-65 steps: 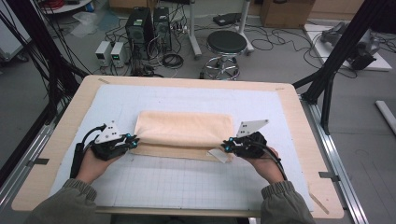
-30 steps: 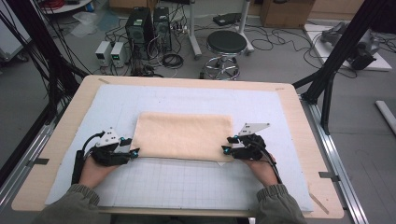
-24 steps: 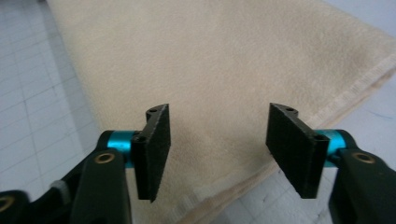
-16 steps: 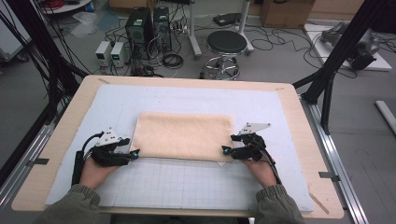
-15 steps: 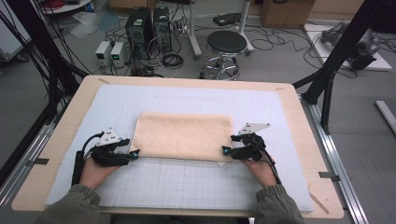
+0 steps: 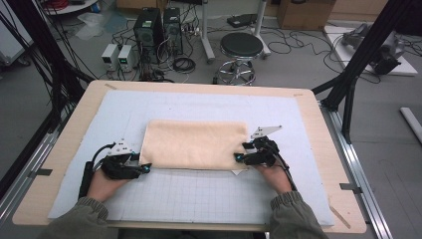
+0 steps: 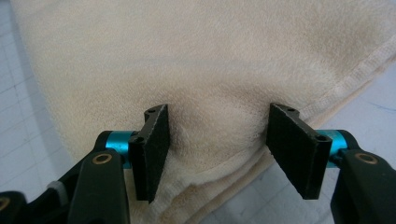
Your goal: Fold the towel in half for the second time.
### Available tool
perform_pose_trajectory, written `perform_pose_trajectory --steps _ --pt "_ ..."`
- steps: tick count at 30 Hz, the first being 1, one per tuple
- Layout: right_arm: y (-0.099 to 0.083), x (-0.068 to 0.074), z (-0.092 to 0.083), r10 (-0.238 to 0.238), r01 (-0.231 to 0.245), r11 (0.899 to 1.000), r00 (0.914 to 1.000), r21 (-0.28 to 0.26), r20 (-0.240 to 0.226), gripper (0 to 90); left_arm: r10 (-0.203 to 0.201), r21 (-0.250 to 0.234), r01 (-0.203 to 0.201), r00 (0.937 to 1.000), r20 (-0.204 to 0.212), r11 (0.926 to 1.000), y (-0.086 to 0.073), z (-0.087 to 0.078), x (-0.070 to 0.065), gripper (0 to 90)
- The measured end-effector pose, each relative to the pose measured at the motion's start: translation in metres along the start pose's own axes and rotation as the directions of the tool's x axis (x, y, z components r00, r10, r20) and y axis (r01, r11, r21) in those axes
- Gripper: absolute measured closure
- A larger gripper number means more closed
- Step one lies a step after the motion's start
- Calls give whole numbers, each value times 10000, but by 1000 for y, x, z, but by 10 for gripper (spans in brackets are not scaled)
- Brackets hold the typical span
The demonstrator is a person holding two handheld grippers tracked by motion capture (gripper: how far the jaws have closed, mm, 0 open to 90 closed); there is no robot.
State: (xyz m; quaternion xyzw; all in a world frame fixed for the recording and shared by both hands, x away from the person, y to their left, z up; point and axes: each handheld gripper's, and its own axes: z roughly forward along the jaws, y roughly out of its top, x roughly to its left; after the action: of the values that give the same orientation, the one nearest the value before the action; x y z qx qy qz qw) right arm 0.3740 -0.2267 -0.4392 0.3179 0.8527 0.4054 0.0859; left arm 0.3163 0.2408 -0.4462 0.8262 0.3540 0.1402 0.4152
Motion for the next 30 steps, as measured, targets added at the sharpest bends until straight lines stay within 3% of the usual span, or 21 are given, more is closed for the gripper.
perform_pose_trajectory --steps 6,17,22,30 --pt "1 2 -4 99 -99 9999 9999 -126 -39 367 224 -183 -227 9996 -175 9996 1 -4 -1 426" --pt "1 16 -14 279 -274 9982 9996 -528 85 240 310 -751 -368 9966 -764 9965 5 -18 -3 325" --pt "-1 24 -22 162 -138 9975 9993 -689 342 216 236 -896 -310 9963 -824 9955 6 -21 -4 296" --pt "-3 33 -30 80 -47 9964 9992 -844 386 164 250 -1008 -322 9971 -719 9944 8 -25 -8 235"
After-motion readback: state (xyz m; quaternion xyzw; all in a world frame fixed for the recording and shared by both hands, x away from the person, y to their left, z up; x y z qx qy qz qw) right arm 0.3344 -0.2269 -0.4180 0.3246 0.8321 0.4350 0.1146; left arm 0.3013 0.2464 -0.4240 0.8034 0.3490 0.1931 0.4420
